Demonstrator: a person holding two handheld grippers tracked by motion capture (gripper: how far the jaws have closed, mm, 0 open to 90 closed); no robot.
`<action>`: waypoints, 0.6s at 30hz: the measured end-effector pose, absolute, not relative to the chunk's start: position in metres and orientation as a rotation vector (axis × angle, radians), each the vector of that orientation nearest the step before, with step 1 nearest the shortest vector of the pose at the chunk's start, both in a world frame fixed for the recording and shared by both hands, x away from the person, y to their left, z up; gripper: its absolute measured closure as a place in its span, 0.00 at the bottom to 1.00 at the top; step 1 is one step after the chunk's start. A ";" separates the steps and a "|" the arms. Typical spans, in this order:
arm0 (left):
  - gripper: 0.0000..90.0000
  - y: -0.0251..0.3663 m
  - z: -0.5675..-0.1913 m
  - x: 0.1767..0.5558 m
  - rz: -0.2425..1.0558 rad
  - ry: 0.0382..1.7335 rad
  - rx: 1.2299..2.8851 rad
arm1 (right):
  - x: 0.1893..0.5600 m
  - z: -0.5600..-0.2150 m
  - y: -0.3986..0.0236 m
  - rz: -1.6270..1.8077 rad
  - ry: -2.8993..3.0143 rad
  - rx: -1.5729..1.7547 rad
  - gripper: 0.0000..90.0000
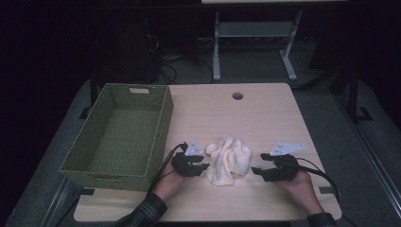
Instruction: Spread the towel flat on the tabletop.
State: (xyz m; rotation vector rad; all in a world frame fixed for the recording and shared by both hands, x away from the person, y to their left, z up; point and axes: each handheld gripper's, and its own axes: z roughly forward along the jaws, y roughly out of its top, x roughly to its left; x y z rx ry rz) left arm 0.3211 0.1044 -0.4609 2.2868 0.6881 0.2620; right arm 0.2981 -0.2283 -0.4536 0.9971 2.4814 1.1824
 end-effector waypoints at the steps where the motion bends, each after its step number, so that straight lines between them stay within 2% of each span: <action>1: 0.68 0.104 -0.461 0.322 0.260 0.681 2.292 | 0.299 -0.454 -0.225 1.185 2.487 0.991 0.36; 8: 0.71 0.100 -0.464 0.320 0.265 0.668 2.316 | 0.307 -0.462 -0.203 1.126 2.536 0.941 0.42; 18: 0.78 0.097 -0.464 0.320 0.246 0.667 2.326 | 0.311 -0.468 -0.195 1.104 2.584 0.876 0.64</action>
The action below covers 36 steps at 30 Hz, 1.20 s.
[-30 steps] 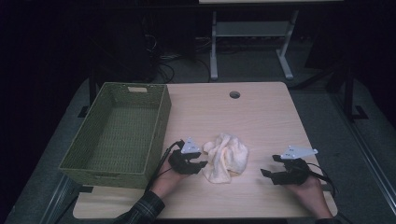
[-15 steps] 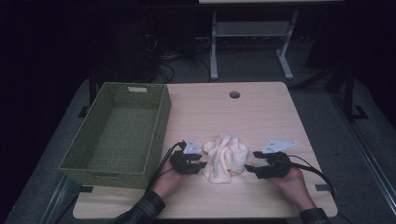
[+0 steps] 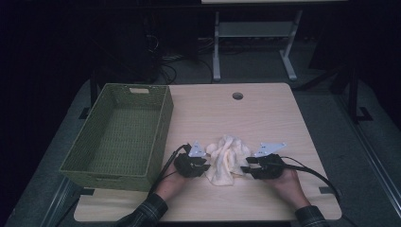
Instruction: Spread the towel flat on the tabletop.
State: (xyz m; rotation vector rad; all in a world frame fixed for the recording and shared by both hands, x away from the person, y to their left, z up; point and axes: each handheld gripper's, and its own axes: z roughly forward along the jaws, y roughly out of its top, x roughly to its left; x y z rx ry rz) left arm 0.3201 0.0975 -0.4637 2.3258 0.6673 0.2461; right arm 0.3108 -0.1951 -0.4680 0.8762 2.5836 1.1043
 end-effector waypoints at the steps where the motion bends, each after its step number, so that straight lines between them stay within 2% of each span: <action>1: 0.80 0.097 -0.464 0.320 0.237 0.669 2.325 | 0.311 -0.469 -0.195 1.102 2.595 0.868 0.67; 8: 0.90 0.095 -0.463 0.320 0.213 0.667 2.339 | 0.311 -0.470 -0.194 1.106 2.621 0.838 0.87; 12: 0.93 0.093 -0.462 0.321 0.219 0.678 2.344 | 0.313 -0.470 -0.194 1.115 2.633 0.849 0.94; 21: 0.93 0.098 -0.453 0.321 0.200 0.699 2.284 | 0.316 -0.462 -0.201 1.120 2.607 0.852 0.96; 36: 0.94 0.116 -0.440 0.315 0.182 0.751 2.204 | 0.344 -0.438 -0.231 1.088 2.479 0.893 0.96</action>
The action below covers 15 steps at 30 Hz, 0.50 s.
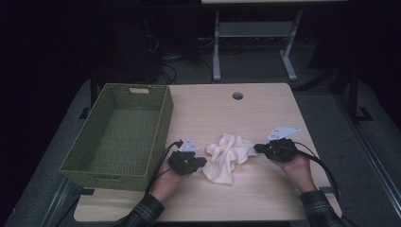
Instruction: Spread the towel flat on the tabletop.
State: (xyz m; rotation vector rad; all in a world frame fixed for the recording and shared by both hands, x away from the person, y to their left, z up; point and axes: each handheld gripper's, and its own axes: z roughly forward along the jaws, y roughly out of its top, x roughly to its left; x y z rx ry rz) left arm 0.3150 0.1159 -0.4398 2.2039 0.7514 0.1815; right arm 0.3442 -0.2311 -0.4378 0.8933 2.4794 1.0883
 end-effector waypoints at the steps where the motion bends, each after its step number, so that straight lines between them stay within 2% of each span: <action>1: 0.94 0.118 -0.439 0.314 0.181 0.761 2.199 | 0.346 -0.437 -0.233 1.087 2.474 0.902 0.96; 15: 0.94 0.122 -0.436 0.309 0.178 0.798 2.168 | 0.373 -0.433 -0.256 1.026 2.426 0.968 0.96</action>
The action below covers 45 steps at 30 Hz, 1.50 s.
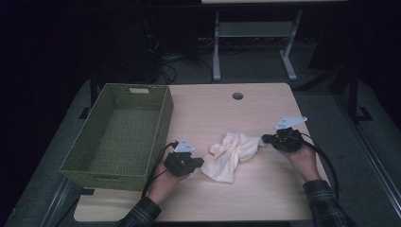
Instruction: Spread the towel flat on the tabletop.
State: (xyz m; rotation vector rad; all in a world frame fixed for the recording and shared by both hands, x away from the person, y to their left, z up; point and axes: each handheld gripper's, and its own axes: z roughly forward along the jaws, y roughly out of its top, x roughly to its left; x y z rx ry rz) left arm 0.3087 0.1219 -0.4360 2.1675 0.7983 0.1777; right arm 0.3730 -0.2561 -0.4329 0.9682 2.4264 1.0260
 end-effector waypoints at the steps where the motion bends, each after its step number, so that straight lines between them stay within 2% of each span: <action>1: 0.94 0.122 -0.436 0.308 0.181 0.801 2.169 | 0.375 -0.432 -0.259 1.024 2.419 0.971 0.96; 11: 0.94 0.123 -0.437 0.309 0.181 0.831 2.184 | 0.397 -0.429 -0.283 0.976 2.354 1.049 0.96; 24: 0.93 0.124 -0.443 0.313 0.219 0.913 2.202 | 0.418 -0.444 -0.295 0.900 2.322 1.126 0.95; 26: 0.90 0.123 -0.443 0.313 0.230 0.917 2.189 | 0.416 -0.442 -0.294 0.918 2.312 1.126 0.84; 28: 0.80 0.123 -0.442 0.313 0.244 0.909 2.196 | 0.413 -0.439 -0.295 0.952 2.302 1.135 0.78; 35: 0.68 0.117 -0.437 0.309 0.266 0.860 2.190 | 0.395 -0.424 -0.295 1.028 2.316 1.130 0.74; 45: 0.63 0.108 -0.445 0.309 0.231 0.803 2.208 | 0.365 -0.425 -0.278 1.123 2.401 1.074 0.75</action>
